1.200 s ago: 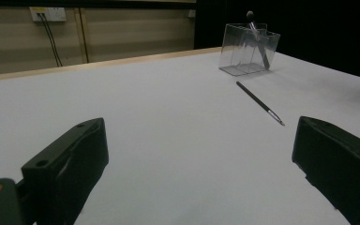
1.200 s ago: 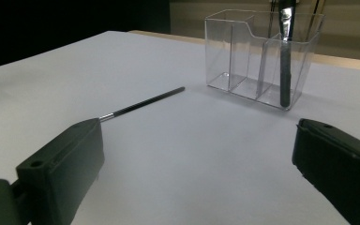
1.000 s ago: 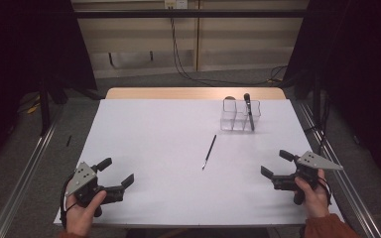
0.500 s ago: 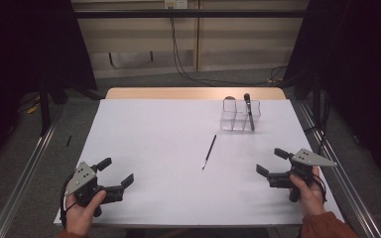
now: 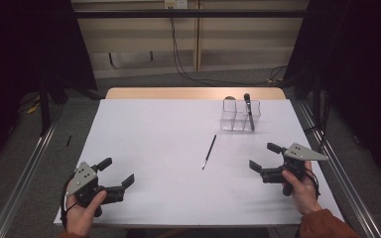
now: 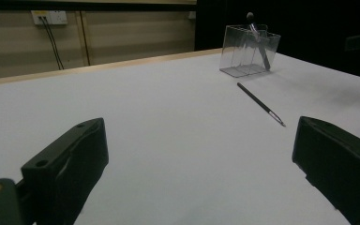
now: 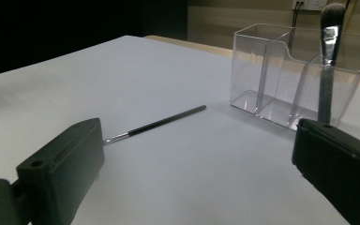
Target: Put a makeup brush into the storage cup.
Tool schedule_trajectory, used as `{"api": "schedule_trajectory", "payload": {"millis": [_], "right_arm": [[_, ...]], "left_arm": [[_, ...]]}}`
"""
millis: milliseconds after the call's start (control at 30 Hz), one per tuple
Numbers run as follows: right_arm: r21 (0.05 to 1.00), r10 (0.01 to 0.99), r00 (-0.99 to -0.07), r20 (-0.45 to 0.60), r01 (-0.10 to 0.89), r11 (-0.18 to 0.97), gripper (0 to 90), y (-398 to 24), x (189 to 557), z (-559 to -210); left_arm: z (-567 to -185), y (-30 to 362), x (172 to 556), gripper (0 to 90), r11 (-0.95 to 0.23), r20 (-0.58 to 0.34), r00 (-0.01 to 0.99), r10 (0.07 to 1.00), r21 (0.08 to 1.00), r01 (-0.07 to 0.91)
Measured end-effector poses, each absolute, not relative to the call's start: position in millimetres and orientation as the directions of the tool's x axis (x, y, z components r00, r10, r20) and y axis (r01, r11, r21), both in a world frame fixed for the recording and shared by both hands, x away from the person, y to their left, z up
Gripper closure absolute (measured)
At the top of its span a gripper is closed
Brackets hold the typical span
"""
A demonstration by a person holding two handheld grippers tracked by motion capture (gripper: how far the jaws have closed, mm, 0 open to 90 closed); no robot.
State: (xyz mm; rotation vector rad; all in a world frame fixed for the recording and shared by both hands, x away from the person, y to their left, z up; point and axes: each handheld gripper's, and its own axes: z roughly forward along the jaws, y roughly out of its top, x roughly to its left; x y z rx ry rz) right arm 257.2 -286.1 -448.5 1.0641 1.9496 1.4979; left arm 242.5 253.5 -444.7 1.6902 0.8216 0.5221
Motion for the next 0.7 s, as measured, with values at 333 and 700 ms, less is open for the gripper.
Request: {"api": "schedule_trajectory", "payload": {"millis": [333,700], "right_arm": [[0.956,0.776,-0.624,0.089,0.271,0.109,2.1,-263,275,-441],[0.940,0.759,-0.645,0.091,0.308,0.149,2.5,-231,305,-440]], "left_arm": [[-445,253,243,3.7,-0.132,-0.070,0.662,0.746,0.959,0.251],[-445,252,243,3.7,-0.137,-0.065,0.667,0.742,0.960,0.245]]}}
